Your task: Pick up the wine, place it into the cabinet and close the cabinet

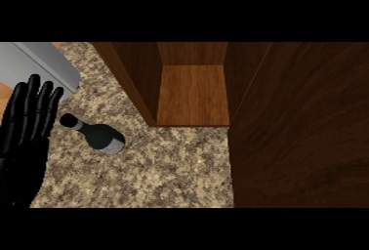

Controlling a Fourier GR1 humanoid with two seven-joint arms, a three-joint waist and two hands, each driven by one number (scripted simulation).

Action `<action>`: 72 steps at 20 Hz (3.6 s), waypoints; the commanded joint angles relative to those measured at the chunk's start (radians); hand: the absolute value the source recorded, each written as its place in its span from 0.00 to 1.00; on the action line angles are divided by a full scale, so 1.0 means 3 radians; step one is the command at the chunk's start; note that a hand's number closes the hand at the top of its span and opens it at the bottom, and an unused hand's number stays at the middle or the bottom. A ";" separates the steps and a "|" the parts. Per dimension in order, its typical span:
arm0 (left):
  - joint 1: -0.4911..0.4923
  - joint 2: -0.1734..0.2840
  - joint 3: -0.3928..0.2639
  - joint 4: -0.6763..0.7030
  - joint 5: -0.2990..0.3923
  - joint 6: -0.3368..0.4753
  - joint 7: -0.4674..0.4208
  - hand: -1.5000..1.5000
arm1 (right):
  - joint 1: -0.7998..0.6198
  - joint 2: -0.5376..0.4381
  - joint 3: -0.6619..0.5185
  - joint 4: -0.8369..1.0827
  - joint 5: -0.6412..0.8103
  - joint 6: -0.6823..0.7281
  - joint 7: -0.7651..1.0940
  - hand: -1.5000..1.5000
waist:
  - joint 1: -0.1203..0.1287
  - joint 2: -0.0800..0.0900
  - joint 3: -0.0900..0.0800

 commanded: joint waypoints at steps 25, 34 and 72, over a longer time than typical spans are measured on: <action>-0.0838 -0.0416 -0.1504 0.0452 -0.0670 0.2824 0.0866 0.00 | 0.0645 -0.0078 0.0507 -0.1379 -0.0926 0.0555 0.1374 0.00 | -0.0034 -0.0028 -0.0051; -0.0900 -0.0416 -0.1329 0.0161 -0.1051 0.2856 0.1371 0.00 | 0.0155 -0.0139 0.0163 -0.1262 -0.1106 0.0413 0.1720 0.00 | -0.0019 -0.0026 -0.0050; 0.0570 -0.0324 -0.0062 0.0115 0.0396 0.1727 0.0442 0.00 | 0.0086 -0.0039 0.0341 -0.1641 -0.0917 0.0263 0.2183 0.00 | -0.0016 -0.0029 -0.0056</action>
